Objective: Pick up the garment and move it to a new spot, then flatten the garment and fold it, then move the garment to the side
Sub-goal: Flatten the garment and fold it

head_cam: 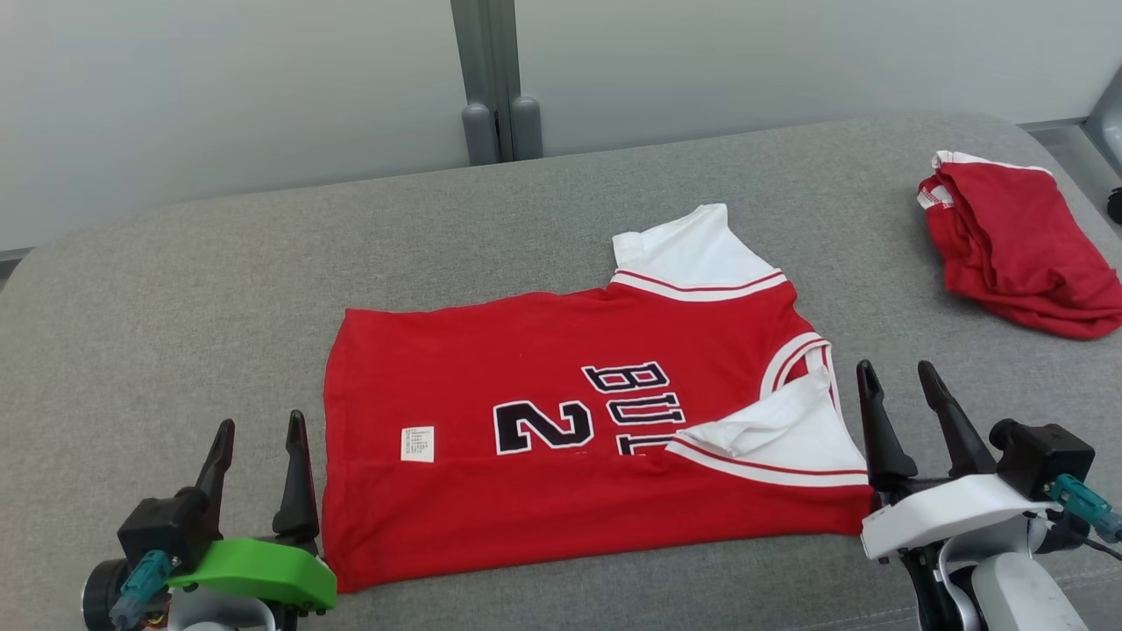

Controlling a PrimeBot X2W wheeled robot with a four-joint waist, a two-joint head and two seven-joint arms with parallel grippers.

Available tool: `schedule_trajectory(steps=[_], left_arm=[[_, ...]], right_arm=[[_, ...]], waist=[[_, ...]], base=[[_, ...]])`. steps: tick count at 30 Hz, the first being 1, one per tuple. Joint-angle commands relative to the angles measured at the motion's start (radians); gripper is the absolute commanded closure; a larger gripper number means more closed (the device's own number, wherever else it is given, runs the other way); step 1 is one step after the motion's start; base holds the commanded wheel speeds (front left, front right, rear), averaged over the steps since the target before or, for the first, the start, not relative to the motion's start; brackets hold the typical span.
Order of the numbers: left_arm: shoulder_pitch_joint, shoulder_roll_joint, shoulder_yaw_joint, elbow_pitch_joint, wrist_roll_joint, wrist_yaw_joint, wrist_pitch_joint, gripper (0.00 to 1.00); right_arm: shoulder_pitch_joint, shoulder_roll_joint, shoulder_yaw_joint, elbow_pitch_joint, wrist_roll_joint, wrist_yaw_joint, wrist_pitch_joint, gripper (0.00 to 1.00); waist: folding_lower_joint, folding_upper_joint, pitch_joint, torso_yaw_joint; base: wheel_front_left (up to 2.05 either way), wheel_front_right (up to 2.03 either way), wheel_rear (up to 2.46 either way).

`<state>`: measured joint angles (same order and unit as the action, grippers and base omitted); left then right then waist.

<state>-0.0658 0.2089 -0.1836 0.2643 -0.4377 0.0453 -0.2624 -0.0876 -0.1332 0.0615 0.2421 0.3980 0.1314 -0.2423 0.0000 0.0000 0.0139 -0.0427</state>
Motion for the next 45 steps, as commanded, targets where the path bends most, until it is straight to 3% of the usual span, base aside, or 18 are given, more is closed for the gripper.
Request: schedule_trajectory(steps=[1, 13, 29, 37, 45], left_arm=[[-0.013, 0.009, 0.011, -0.012, 0.014, -0.001, -0.002, 0.0], [0.016, 0.02, 0.073, -0.074, 0.087, -0.012, -0.003, 0.0], [0.028, -0.016, 0.11, -0.04, 0.112, -0.051, -0.003, 0.0], [-0.054, -0.004, 0.107, 0.002, 0.115, -0.081, -0.003, 0.0], [-0.284, 0.043, 0.068, 0.074, 0.123, -0.13, 0.05, 0.0]], right_arm=[[0.001, 0.0, -0.003, -0.021, -0.022, -0.002, -0.008, 0.0], [0.06, 0.012, -0.001, -0.142, -0.131, -0.002, -0.024, 0.0], [0.067, 0.03, 0.004, -0.127, -0.146, -0.002, -0.024, 0.0], [-0.025, 0.014, 0.021, -0.086, -0.157, -0.002, -0.024, 0.0], [-0.271, -0.041, 0.07, 0.019, -0.158, -0.002, 0.003, 0.0]], waist=[[0.0, 0.0, 0.001, 0.0], [0.0, 0.0, 0.012, 0.015], [0.0, 0.0, 0.013, 0.024], [0.0, 0.0, 0.042, 0.013], [0.0, 0.0, 0.132, 0.014]], base=[[0.0, 0.0, 0.0], [0.0, 0.0, 0.0], [0.0, 0.0, 0.0], [0.0, 0.0, 0.0], [0.0, 0.0, 0.0]])
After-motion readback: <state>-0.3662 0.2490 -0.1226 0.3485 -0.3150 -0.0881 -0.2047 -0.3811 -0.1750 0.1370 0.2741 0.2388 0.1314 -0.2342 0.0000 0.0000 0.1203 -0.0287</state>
